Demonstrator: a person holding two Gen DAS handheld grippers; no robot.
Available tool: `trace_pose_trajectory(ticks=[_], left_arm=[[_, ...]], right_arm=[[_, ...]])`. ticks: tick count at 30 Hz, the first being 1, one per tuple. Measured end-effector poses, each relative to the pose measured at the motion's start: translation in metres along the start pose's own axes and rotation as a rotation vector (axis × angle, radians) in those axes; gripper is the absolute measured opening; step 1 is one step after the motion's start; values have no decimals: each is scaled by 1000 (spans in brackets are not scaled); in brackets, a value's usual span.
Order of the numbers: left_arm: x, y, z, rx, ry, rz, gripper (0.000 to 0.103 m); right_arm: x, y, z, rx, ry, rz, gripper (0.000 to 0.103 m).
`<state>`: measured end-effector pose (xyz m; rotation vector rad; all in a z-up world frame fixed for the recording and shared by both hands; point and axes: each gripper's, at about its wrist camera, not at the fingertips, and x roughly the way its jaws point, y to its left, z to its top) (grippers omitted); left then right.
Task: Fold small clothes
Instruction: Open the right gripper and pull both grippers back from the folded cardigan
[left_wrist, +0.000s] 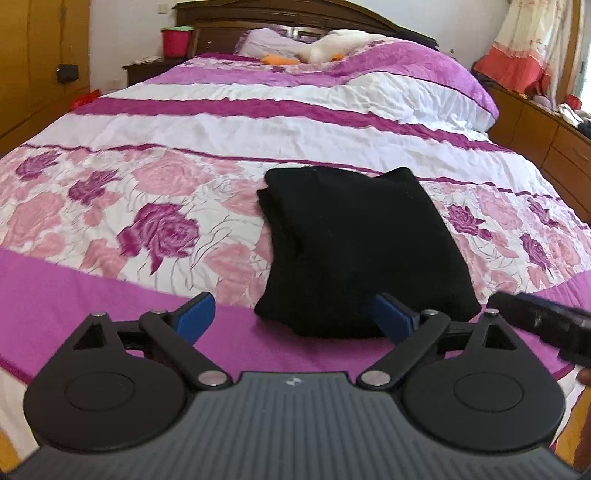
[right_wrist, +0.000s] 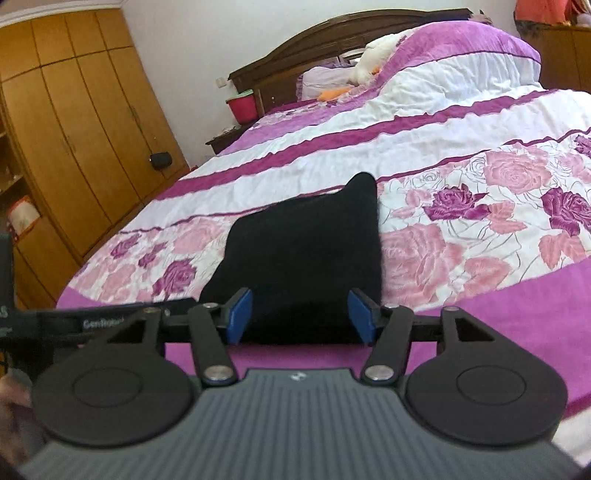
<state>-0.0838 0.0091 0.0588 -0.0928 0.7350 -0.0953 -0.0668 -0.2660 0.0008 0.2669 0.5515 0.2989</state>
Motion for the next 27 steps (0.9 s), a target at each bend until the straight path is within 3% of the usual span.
trace_pose_trajectory(ticks=[6, 10, 15, 27], left_arm=[[-4, -2, -13, -3, -12, 44, 100], [4, -8, -19, 23, -18, 75, 102], [20, -13, -28, 50, -1, 97, 103], [73, -2, -34, 6, 155, 124, 103]], right_arm=[[-4, 14, -22, -108, -31, -82, 69], [2, 11, -28, -117, -36, -117, 83], [14, 6, -33, -120, -27, -156, 83], [61, -12, -35, -70, 109, -168, 83]])
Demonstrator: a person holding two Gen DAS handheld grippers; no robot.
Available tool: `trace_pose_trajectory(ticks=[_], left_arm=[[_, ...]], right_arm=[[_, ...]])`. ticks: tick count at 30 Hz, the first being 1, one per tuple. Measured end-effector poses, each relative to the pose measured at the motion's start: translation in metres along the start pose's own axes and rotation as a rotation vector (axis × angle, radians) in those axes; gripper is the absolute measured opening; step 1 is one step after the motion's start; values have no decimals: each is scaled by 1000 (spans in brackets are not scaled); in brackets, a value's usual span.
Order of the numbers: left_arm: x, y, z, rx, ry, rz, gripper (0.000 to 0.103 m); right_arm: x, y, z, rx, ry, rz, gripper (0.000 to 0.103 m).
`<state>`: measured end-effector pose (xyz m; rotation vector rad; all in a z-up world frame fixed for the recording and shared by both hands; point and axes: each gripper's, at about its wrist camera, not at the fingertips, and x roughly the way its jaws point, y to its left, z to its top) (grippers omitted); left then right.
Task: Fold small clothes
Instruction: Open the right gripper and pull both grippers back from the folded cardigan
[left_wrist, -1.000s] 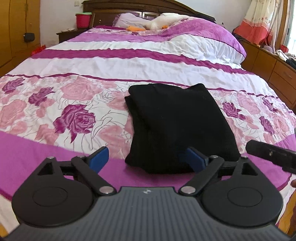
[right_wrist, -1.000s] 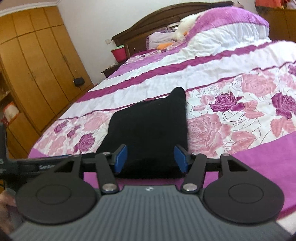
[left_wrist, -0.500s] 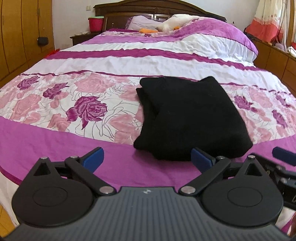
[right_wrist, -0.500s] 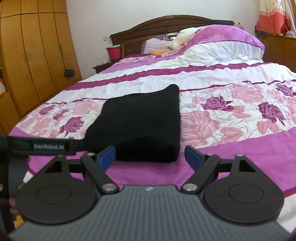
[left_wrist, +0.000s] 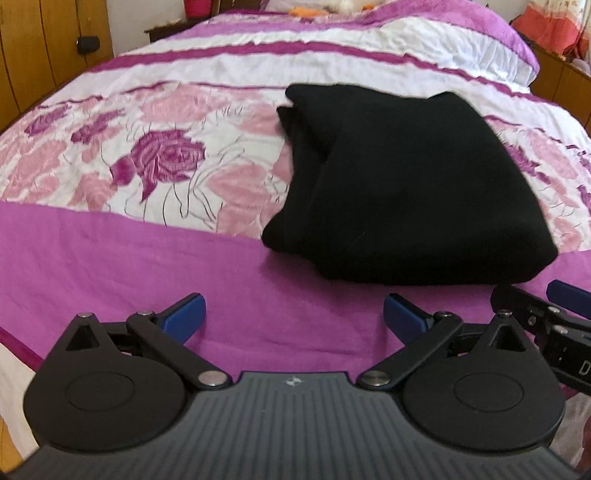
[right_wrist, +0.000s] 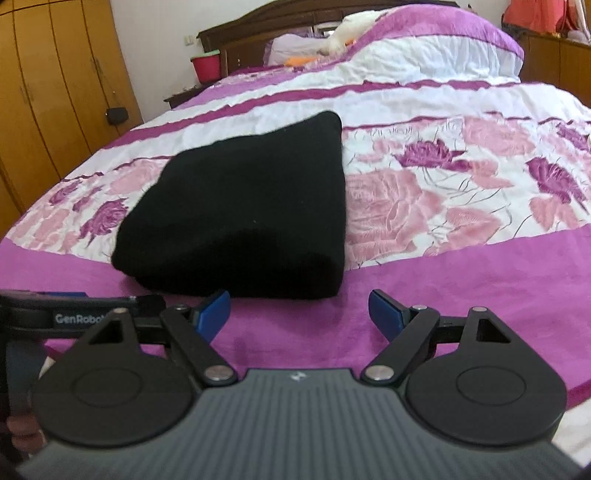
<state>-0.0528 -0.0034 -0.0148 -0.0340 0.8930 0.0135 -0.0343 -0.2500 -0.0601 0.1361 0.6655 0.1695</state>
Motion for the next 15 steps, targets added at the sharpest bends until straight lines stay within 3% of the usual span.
trace_pose_trajectory(ticks=[15], left_arm=[[16, -3, -1, 25, 30, 21, 103]], right_arm=[[12, -4, -6, 39, 45, -9, 83]])
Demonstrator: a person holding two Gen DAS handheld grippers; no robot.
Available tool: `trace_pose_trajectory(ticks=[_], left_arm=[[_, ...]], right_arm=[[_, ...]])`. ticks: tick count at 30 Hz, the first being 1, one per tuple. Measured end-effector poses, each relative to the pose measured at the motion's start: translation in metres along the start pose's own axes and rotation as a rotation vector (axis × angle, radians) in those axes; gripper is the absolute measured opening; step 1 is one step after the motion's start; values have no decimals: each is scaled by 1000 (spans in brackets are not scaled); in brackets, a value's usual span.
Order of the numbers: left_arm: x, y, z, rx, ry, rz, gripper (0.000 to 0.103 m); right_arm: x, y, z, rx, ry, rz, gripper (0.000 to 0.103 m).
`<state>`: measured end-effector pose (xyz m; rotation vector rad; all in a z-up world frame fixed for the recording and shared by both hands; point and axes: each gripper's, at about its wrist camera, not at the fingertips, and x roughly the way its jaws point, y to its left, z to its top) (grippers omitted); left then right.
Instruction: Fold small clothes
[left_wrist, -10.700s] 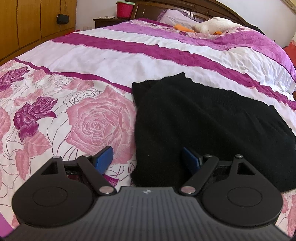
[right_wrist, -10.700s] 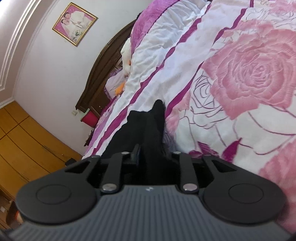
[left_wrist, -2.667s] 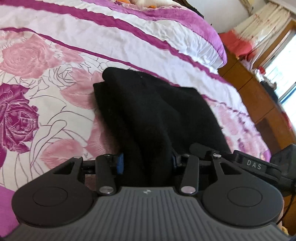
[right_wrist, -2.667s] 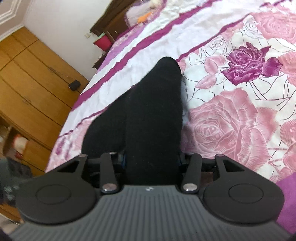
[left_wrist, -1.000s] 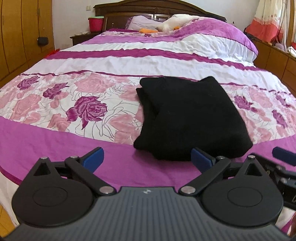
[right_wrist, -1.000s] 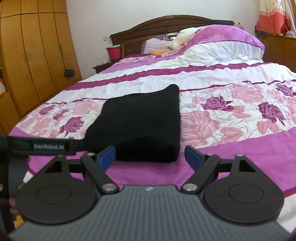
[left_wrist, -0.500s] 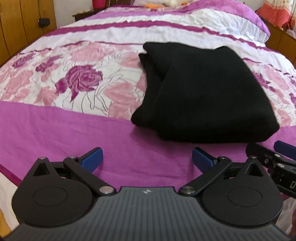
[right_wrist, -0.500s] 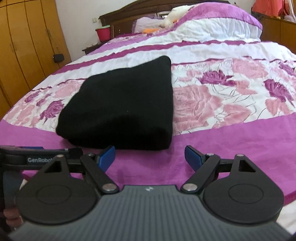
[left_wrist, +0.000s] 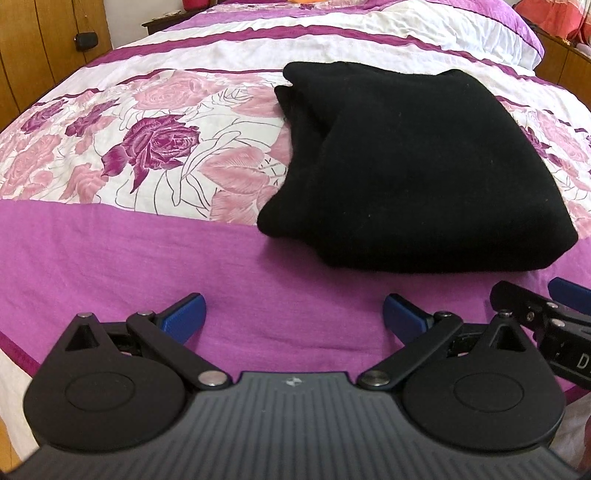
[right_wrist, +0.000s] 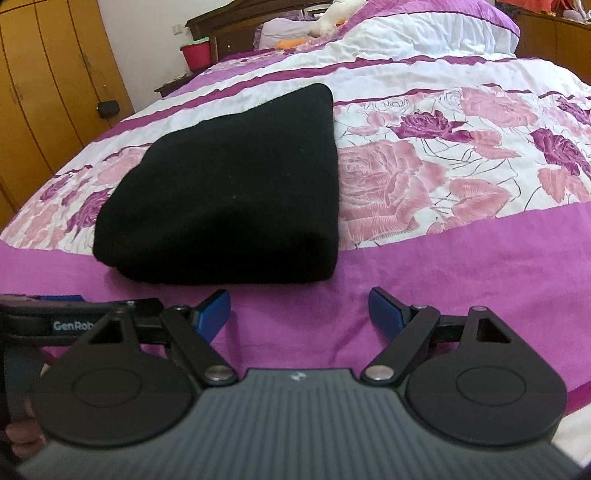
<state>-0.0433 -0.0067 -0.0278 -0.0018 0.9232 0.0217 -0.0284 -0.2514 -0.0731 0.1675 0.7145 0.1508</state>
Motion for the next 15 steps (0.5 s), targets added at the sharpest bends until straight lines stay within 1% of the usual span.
trace_pose_trajectory(ticks=[15], left_arm=[[1, 1, -2, -6, -9, -4, 103]], right_arm=[[2, -2, 0, 18, 8, -3, 83]])
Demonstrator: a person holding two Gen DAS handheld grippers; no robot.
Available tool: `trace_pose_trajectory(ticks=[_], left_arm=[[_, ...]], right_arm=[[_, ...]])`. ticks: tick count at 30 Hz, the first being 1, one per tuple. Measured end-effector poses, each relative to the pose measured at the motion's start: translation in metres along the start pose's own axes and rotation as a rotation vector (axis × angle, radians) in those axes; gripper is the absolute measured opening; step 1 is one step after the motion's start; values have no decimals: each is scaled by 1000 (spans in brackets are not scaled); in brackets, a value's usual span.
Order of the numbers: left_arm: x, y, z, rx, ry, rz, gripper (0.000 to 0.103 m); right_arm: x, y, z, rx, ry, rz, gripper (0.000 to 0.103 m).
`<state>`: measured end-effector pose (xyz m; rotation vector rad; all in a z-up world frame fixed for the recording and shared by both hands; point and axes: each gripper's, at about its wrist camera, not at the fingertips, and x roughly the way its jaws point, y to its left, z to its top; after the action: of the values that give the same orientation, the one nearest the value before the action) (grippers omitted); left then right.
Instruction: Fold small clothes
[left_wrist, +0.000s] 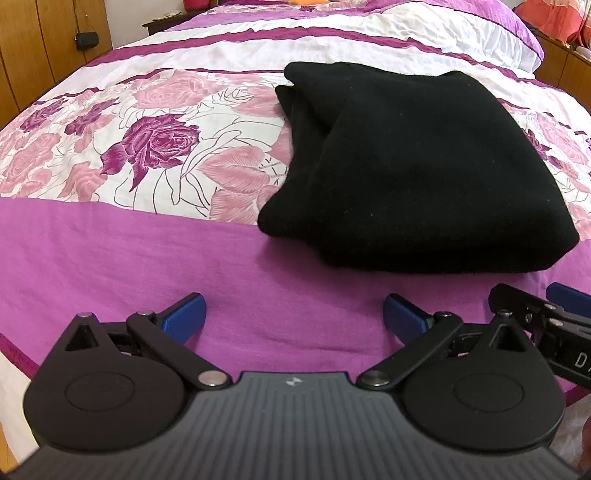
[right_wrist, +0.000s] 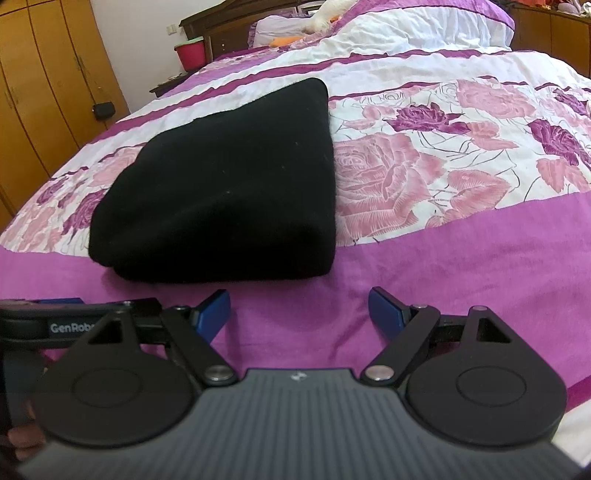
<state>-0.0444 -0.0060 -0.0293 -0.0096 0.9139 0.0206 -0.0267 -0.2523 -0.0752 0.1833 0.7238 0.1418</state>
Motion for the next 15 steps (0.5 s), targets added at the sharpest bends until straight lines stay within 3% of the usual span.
trace_pose_trajectory(ticks=[15], left_arm=[[0, 0, 0, 0, -1, -1, 103]], right_arm=[[1, 0, -1, -3, 2, -1, 83]])
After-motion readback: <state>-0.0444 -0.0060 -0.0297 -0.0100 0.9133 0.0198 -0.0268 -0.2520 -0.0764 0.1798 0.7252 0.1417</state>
